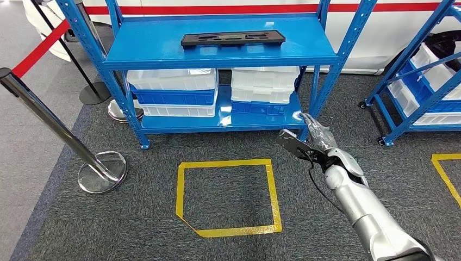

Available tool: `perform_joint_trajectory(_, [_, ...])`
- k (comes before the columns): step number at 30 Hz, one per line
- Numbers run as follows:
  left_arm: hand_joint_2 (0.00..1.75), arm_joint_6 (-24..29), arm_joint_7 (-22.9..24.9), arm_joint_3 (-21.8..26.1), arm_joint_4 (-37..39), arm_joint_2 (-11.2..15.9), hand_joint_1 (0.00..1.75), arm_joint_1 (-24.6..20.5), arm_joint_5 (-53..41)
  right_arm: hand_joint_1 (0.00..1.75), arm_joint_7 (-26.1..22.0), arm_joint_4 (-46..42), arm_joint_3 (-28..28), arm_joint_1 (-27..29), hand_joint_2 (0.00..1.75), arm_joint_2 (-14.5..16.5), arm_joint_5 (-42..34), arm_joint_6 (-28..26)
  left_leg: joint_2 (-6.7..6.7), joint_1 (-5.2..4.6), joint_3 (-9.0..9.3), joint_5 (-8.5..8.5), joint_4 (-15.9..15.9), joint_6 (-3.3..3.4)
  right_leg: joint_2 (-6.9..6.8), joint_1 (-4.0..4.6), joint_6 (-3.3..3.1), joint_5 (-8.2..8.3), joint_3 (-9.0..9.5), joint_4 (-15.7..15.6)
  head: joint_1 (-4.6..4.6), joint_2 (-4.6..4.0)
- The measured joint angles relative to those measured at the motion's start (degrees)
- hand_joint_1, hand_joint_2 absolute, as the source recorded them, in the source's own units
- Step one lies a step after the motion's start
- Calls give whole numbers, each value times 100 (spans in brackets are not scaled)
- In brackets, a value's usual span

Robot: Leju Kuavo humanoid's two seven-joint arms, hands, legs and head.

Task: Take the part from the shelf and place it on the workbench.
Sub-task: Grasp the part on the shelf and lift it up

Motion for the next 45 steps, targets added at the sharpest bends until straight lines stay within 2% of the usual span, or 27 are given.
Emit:
perform_joint_trajectory(3, [0, 46, 52, 32, 7, 0, 0, -14, -57, 0, 152, -113, 443, -356, 0, -51, 286, 16, 1, -11, -41, 6, 26, 48, 1, -8, 50, 28, 6, -17, 0, -1])
perform_joint_trajectory(6, [0, 121, 158, 55, 8, -1, 0, -29, -118, 0, 302, -171, 818, -770, 0, -76, 533, 129, 20, 23, -8, 100, -106, 156, 2, -3, 107, -19, -34, 42, 3, 0])
perform_joint_trajectory(7, [0, 146, 201, 63, 8, -2, 0, -33, -136, 0, 348, -178, 923, -901, 0, -83, 607, 174, 27, 39, 8, 133, -157, 191, 2, -2, 113, -121, -128, 223, 5, 1])
perform_joint_trajectory(9, [0, 176, 287, 101, 8, -7, 0, -38, -158, 0, 444, -178, 1138, -1143, 0, -76, 750, 259, 29, 45, 7, 155, -185, 220, 3, -9, 120, -414, -501, 916, 7, 1])
perform_joint_trajectory(10, [0, 182, 325, 126, 8, -8, 0, -41, -166, 0, 496, -177, 1251, -1248, 0, -59, 817, 295, 23, 44, 5, 153, -183, 221, 3, -11, 127, -506, -704, 1264, 7, 1])
perform_joint_trajectory(11, [0, 183, 356, 150, 8, -10, 0, -40, -173, 0, 550, -176, 1366, -1349, 0, -29, 884, 332, 16, 45, 9, 146, -178, 217, 2, -17, 134, -500, -849, 1474, 7, 1])
perform_joint_trajectory(12, [0, 183, 378, 168, 8, -10, 0, -38, -179, 0, 609, -175, 1476, -1454, 0, 15, 945, 369, 8, 49, 16, 134, -168, 206, 1, -27, 139, -375, -900, 1471, 7, 1])
perform_joint_trajectory(14, [0, 198, 420, 193, 8, -14, 0, -39, -203, 0, 735, -171, 1689, -1698, 0, 141, 1071, 459, -5, 65, 30, 77, -116, 150, 3, -53, 143, 95, -722, 881, 6, 1])
perform_joint_trajectory(15, [0, 220, 447, 207, 8, -15, 0, -44, -216, 0, 799, -162, 1784, -1829, 0, 225, 1127, 512, -9, 63, 21, 43, -74, 107, 8, -47, 138, 269, -610, 563, 8, 1])
perform_joint_trajectory(16, [0, 246, 482, 224, 8, -17, 0, -51, -228, 0, 858, -153, 1870, -1954, 0, 325, 1176, 574, -13, 58, -6, 18, -36, 62, 15, -35, 115, 347, -525, 321, 8, 1])
perform_joint_trajectory(18, [0, 314, 561, 276, 8, -21, 0, -72, -237, 0, 951, -137, 2020, -2150, 0, 544, 1231, 713, -13, 46, -61, 12, -4, -17, 31, 14, 50, 308, -516, 212, 6, 1])
perform_joint_trajectory(21, [0, 427, 665, 351, 9, -54, 0, -98, -239, 0, 1047, -163, 2251, -2385, 0, 823, 1245, 965, 1, 63, -115, -66, 94, -91, 33, -4, -72, 289, -506, 181, 3, 1])
perform_joint_trajectory(23, [0, 550, 720, 402, 10, -64, 0, -105, -248, 0, 1074, -192, 2428, -2543, 0, 965, 1238, 1127, 12, 66, -356, -311, 587, -108, 22, -6, -147, 285, -473, 157, -1, 1])
perform_joint_trajectory(25, [0, 669, 749, 469, 10, -60, 0, -107, -273, 0, 1091, -204, 2625, -2651, 0, 1087, 1227, 1253, 12, 56, -768, -547, 1324, -107, 19, 29, -191, 269, -454, 157, -3, 1])
perform_joint_trajectory(26, [0, 719, 747, 503, 10, -57, 0, -106, -290, 0, 1099, -218, 2712, -2680, 0, 1141, 1203, 1298, 12, 50, -920, -552, 1550, -99, 19, 47, -206, 258, -437, 157, -3, 1])
perform_joint_trajectory(27, [0, 765, 734, 533, 10, -56, 0, -102, -313, 0, 1106, -241, 2786, -2706, 0, 1189, 1169, 1336, 12, 43, -976, -448, 1567, -84, 20, 63, -218, 246, -418, 159, -3, 1])
perform_joint_trajectory(28, [0, 814, 710, 562, 10, -56, 0, -98, -331, 0, 1113, -276, 2846, -2740, 0, 1233, 1123, 1369, 12, 35, -921, -240, 1351, -59, 23, 74, -226, 232, -397, 161, -3, 1])
perform_joint_trajectory(29, [0, 857, 679, 589, 10, -56, 0, -95, -349, 0, 1117, -315, 2895, -2787, 0, 1274, 1079, 1397, 14, 26, -793, 4, 983, -29, 26, 81, -226, 218, -378, 163, -3, 1])
perform_joint_trajectory(31, [0, 918, 624, 628, 10, -48, 0, -103, -376, 0, 1125, -375, 2976, -2899, 0, 1338, 1028, 1439, 18, -15, -528, 284, 326, 28, 33, 105, -202, 197, -369, 169, -3, 1])
perform_joint_trajectory(33, [0, 945, 599, 646, 10, -42, 0, -120, -396, 0, 1126, -414, 3028, -2965, 0, 1372, 1018, 1460, 15, -52, -436, 284, 109, 58, 27, 118, -153, 204, -381, 155, -1, 1])
perform_joint_trajectory(36, [0, 958, 561, 692, 10, -46, 0, -123, -427, 0, 1130, -466, 3085, -3011, 0, 1390, 969, 1478, 17, -25, -409, 315, 27, 123, 14, 113, -70, 136, -409, 216, 4, 1])
perform_joint_trajectory(38, [0, 967, 533, 720, 10, -51, 0, -120, -477, 0, 1139, -484, 3108, -3043, 0, 1387, 920, 1490, 25, -7, -387, 337, -15, 174, 13, 104, -23, -134, -611, 660, 8, 1])
perform_joint_trajectory(40, [0, 984, 520, 728, 10, -52, 0, -123, -520, 0, 1145, -485, 3146, -3050, 0, 1373, 904, 1499, 24, -15, -387, 336, -19, 195, 14, 100, 5, -437, -965, 1383, 9, 0])
perform_joint_trajectory(41, [0, 990, 519, 729, 10, -52, 0, -124, -531, 0, 1145, -485, 3171, -3046, 0, 1366, 901, 1503, 21, -18, -385, 333, -18, 198, 13, 99, 11, -481, -1090, 1620, 9, 0])
perform_joint_trajectory(42, [0, 996, 517, 730, 10, -52, 0, -126, -538, 0, 1146, -485, 3196, -3044, 0, 1360, 896, 1506, 18, -20, -380, 332, -17, 199, 13, 100, 7, -407, -1114, 1641, 9, 1])
perform_joint_trajectory(43, [0, 1004, 517, 731, 10, -52, 0, -129, -542, 0, 1148, -485, 3215, -3048, 0, 1358, 886, 1507, 14, -23, -371, 329, -17, 198, 13, 101, -6, -233, -1025, 1433, 9, 1])
perform_joint_trajectory(45, [0, 1033, 517, 733, 10, -62, 0, -132, -564, 0, 1161, -485, 3243, -3081, 0, 1350, 854, 1507, 6, -38, -353, 317, -15, 186, 11, 122, -66, 162, -656, 656, 8, 1])
